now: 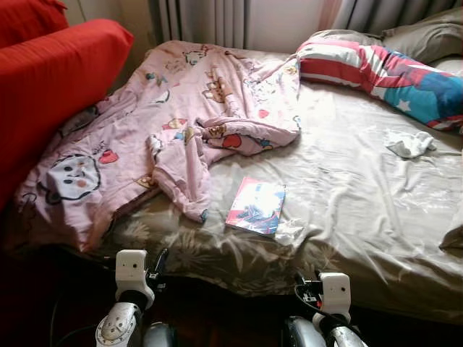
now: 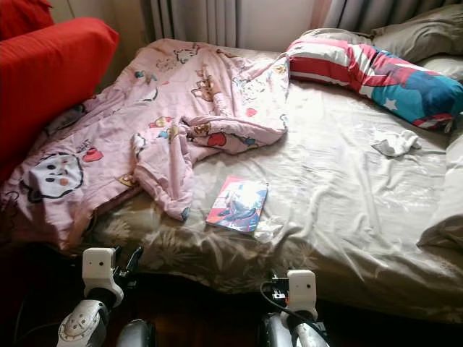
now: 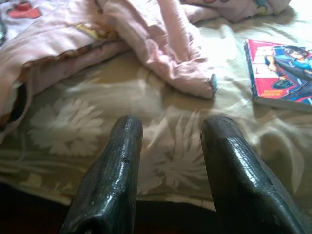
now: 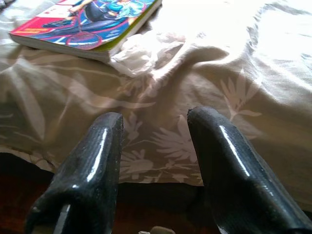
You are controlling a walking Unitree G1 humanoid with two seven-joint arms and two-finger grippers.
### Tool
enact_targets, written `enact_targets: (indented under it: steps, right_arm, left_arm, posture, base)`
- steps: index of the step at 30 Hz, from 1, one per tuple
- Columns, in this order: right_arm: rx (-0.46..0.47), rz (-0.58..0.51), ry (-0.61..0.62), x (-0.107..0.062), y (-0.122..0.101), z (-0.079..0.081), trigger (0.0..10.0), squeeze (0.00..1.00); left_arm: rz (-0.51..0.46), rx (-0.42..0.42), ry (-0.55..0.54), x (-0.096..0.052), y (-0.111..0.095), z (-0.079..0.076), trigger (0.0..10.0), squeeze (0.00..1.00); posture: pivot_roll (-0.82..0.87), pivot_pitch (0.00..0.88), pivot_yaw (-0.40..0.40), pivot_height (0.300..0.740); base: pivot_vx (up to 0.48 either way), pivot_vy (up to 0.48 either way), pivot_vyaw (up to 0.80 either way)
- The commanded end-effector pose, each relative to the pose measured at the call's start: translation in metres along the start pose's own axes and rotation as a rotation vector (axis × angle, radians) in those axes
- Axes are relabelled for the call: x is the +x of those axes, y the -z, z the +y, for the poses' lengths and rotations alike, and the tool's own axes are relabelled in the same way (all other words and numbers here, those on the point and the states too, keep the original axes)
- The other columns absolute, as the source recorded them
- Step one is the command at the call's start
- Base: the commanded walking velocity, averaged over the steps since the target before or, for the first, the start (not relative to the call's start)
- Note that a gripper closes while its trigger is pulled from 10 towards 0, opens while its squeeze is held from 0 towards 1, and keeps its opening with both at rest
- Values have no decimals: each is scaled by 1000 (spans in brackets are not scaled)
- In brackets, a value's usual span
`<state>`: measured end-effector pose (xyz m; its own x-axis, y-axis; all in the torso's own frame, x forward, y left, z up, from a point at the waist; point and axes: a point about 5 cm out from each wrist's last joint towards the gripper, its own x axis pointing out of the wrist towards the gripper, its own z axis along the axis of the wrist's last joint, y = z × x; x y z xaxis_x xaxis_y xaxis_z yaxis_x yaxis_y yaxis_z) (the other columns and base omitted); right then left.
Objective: Clean up the room
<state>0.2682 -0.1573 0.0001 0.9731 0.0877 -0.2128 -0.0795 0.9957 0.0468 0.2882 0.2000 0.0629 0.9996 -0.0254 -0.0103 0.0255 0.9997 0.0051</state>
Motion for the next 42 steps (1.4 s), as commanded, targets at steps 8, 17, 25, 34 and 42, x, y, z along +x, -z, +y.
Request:
enact_targets:
  steps: [8, 17, 25, 34, 42]
  right_arm:
    - [-10, 9, -9, -3, 4, 1, 10000, 0]
    - [1, 5, -1, -2, 4, 1, 10000, 0]
    - [3, -5, 21, 0, 1, -2, 10000, 0]
    - [11, -3, 63, 6, -5, -9, 10000, 0]
    - [82, 30, 98, 20, -17, -16, 10000, 1000]
  left_arm:
    - [9, -4, 16, 0, 0, -1, 10000, 0]
    - [6, -4, 16, 1, -1, -1, 10000, 0]
    - [7, -3, 14, 0, -1, 0, 10000, 0]
    - [-1, -2, 12, 0, -3, 0, 10000, 0]
    - [-5, 2, 10, 0, -5, 2, 10000, 0]
  posture:
    - [6, 171, -36, 554]
    - [9, 182, -37, 554]
    - [9, 184, -36, 554]
    - [11, 185, -35, 554]
    - [16, 197, -29, 554]
  base:
    - [324, 0, 0]
    - [359, 0, 174]
    - [350, 0, 0]
    - [128, 0, 0]
    - [0, 0, 0]
